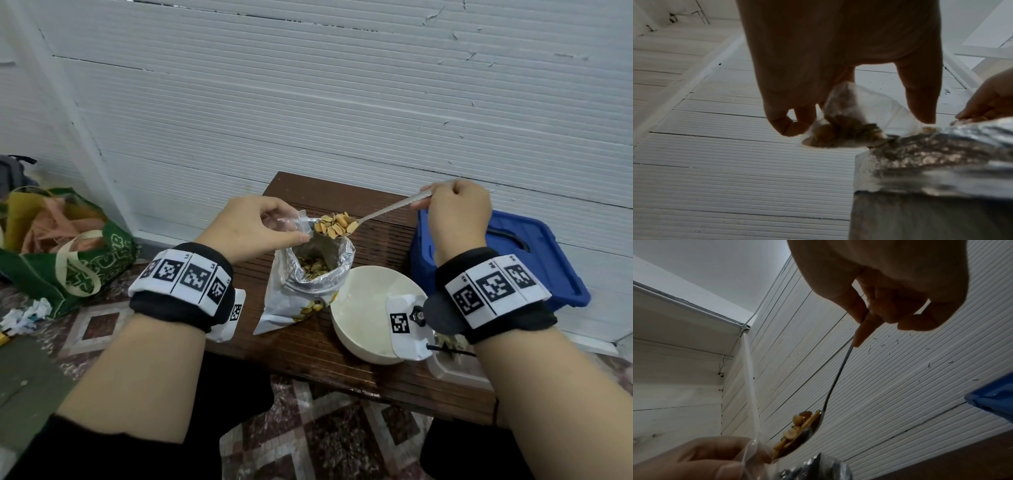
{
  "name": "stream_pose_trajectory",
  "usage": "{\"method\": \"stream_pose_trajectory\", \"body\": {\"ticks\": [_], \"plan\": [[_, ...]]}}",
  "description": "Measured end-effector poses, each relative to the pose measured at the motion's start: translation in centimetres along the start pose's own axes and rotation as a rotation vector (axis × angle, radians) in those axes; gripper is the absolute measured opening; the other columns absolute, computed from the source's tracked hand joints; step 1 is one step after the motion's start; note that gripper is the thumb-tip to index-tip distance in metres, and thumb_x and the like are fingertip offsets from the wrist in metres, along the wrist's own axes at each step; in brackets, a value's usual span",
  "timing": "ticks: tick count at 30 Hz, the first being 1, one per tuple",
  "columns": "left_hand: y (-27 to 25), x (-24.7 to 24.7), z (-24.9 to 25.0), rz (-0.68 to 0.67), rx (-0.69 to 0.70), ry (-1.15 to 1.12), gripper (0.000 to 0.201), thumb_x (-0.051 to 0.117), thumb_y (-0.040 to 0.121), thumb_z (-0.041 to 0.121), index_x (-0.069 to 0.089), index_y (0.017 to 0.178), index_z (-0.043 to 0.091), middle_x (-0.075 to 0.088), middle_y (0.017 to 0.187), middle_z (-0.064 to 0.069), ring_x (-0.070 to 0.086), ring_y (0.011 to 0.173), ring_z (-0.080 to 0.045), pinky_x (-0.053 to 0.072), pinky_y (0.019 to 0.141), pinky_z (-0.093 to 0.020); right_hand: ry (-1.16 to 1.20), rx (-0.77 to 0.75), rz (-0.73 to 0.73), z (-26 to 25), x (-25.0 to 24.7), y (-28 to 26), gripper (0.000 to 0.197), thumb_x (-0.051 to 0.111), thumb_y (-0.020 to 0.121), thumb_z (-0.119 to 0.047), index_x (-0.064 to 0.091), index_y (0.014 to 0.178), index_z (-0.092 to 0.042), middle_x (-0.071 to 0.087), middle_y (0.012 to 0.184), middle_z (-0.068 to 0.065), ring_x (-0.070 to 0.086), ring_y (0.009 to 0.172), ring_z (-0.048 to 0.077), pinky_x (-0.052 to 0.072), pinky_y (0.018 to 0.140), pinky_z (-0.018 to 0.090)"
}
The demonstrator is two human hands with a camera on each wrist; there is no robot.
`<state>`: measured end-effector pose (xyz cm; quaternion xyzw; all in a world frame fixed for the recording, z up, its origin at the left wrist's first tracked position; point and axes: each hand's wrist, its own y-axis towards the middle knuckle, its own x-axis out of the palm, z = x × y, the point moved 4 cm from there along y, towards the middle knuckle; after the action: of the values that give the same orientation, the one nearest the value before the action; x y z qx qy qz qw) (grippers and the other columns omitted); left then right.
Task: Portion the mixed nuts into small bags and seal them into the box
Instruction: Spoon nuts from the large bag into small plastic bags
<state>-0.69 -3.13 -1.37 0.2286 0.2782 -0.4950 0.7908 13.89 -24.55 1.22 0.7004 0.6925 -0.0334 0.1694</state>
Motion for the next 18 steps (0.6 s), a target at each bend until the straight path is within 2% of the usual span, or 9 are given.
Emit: {"method": "stream_pose_trajectory", "body": {"ticks": [2, 4, 6, 8, 10, 12, 14, 18], "plan": [[0.1, 0.4, 0.1, -0.015, 0.0, -0.003, 0.033, 0.08, 0.071, 0.04, 0.068, 0.1, 0.029, 0.069, 0.094, 0.01, 0.061, 0.092, -0.002, 0.038, 0.065, 0.0, 0.006, -0.001, -0.024, -0.2, 0.5, -0.1, 0.034, 0.04, 0.093, -0.008, 0.066, 0.071, -0.012, 0.065, 0.067, -0.005, 0.049, 0.063, 0.003, 0.042, 0.066, 0.023], [0.1, 0.7, 0.2, -0.022, -0.001, -0.017, 0.035, 0.082, 0.069, 0.04, 0.069, 0.1, 0.029, 0.07, 0.092, 0.012, 0.062, 0.092, -0.001, 0.041, 0.071, -0.002, -0.002, -0.009, -0.043, -0.4, 1.0, -0.2, 0.033, 0.041, 0.094, -0.008, 0.071, 0.079, -0.004, 0.06, 0.062, -0.015, 0.05, 0.066, -0.004, 0.04, 0.065, 0.02], [0.2, 0.9, 0.3, -0.025, -0.001, -0.017, 0.037, 0.083, 0.068, 0.04, 0.07, 0.1, 0.029, 0.069, 0.092, 0.014, 0.063, 0.092, -0.001, 0.047, 0.079, -0.012, -0.018, -0.016, -0.068, -0.4, 1.5, -0.3, 0.033, 0.041, 0.096, -0.01, 0.071, 0.085, -0.001, 0.057, 0.062, -0.018, 0.049, 0.066, -0.008, 0.037, 0.061, 0.014], [0.2, 1.0, 0.3, -0.033, -0.003, 0.002, 0.036, 0.083, 0.067, 0.043, 0.068, 0.098, 0.033, 0.068, 0.094, 0.016, 0.062, 0.092, 0.001, 0.05, 0.088, -0.022, -0.024, -0.017, -0.084, -0.1, 1.9, -0.5, 0.032, 0.042, 0.096, -0.011, 0.071, 0.087, -0.001, 0.057, 0.061, -0.017, 0.049, 0.066, -0.007, 0.037, 0.06, 0.014], [0.3, 1.2, 0.2, -0.036, -0.013, 0.028, 0.038, 0.081, 0.06, 0.057, 0.066, 0.091, 0.041, 0.067, 0.094, 0.02, 0.061, 0.094, 0.002, 0.048, 0.097, -0.035, -0.018, -0.013, -0.097, 0.0, 2.2, -0.6, 0.031, 0.043, 0.096, -0.011, 0.07, 0.087, -0.001, 0.057, 0.062, -0.017, 0.05, 0.066, -0.005, 0.037, 0.06, 0.015], [0.3, 1.4, 0.2, -0.038, -0.017, 0.038, 0.047, 0.071, 0.047, 0.075, 0.065, 0.085, 0.047, 0.068, 0.093, 0.022, 0.061, 0.096, 0.001, 0.042, 0.101, -0.045, -0.004, -0.005, -0.118, 0.0, 2.4, -0.7, 0.029, 0.042, 0.097, -0.011, 0.069, 0.085, -0.006, 0.06, 0.063, -0.013, 0.05, 0.067, -0.007, 0.034, 0.058, 0.01], [0.4, 1.5, 0.1, -0.044, -0.022, 0.031, 0.053, 0.064, 0.04, 0.08, 0.064, 0.083, 0.049, 0.068, 0.093, 0.023, 0.061, 0.098, -0.001, 0.04, 0.103, -0.047, 0.008, -0.001, -0.148, 0.1, 2.6, -0.7, 0.029, 0.042, 0.096, -0.009, 0.066, 0.08, -0.01, 0.063, 0.064, -0.009, 0.051, 0.072, -0.007, 0.033, 0.059, 0.007], [0.4, 1.8, 0.3, -0.049, -0.01, 0.014, 0.054, 0.064, 0.041, 0.08, 0.065, 0.084, 0.048, 0.068, 0.092, 0.026, 0.061, 0.101, -0.002, 0.04, 0.103, -0.048, 0.036, 0.001, -0.175, 0.1, 3.2, -0.9, 0.031, 0.043, 0.094, -0.005, 0.071, 0.082, -0.004, 0.064, 0.066, -0.012, 0.054, 0.071, -0.006, 0.036, 0.053, -0.001]]}}
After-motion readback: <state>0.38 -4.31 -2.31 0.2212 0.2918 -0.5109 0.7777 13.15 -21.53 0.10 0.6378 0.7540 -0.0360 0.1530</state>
